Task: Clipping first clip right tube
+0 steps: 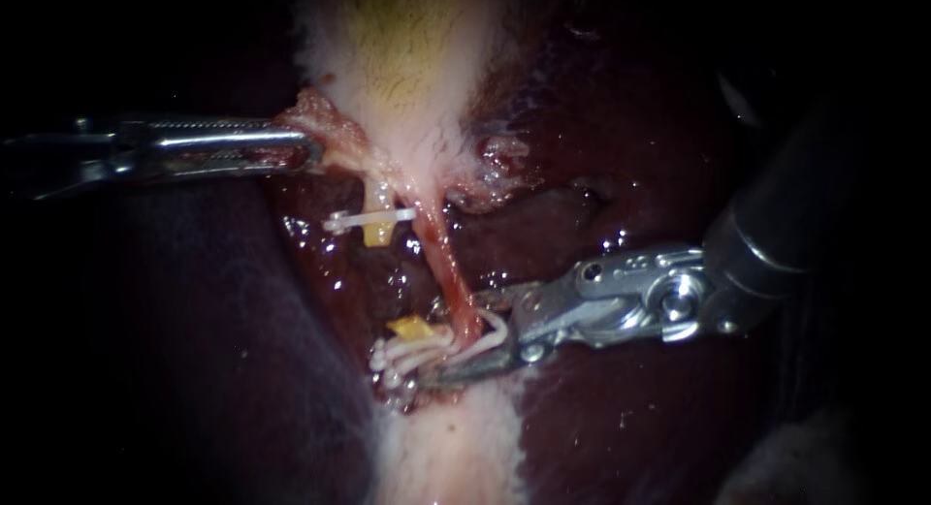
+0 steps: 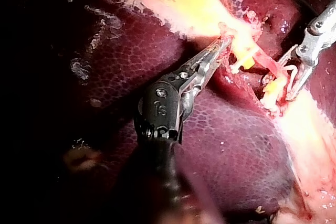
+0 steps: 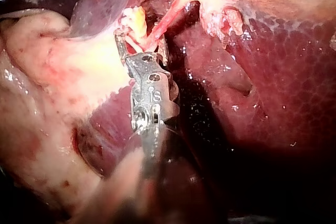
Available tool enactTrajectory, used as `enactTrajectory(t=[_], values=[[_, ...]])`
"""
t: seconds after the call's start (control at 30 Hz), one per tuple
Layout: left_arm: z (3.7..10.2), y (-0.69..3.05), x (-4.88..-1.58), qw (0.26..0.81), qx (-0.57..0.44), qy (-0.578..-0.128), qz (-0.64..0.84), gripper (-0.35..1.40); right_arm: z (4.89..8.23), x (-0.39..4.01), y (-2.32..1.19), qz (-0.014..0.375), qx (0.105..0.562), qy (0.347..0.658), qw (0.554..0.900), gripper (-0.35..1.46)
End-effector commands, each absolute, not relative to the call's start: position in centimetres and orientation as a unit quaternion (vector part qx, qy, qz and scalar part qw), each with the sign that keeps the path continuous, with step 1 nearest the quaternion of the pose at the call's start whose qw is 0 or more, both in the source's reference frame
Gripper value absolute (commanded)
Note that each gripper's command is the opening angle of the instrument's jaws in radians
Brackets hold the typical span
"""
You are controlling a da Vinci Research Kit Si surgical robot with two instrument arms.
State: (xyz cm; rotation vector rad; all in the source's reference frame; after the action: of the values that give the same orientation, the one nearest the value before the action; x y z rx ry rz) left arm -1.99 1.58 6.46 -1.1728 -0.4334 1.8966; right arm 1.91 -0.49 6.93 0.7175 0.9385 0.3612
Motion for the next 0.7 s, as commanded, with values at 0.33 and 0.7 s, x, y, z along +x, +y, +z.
enactTrajectory(t=[0.33, 0.7], values=[[6.46, 1.58, -1.99, 0.421, -0.468, -0.173, 0.757, -0.35, 6.90, 1.92, -0.52, 0.207, 0.398, 0.485, 0.751, 0.48], [6.47, 1.58, -1.98, 0.421, -0.468, -0.173, 0.757, -0.35, 6.59, 1.96, -0.69, 0.192, 0.455, 0.502, 0.709, 0.46]])
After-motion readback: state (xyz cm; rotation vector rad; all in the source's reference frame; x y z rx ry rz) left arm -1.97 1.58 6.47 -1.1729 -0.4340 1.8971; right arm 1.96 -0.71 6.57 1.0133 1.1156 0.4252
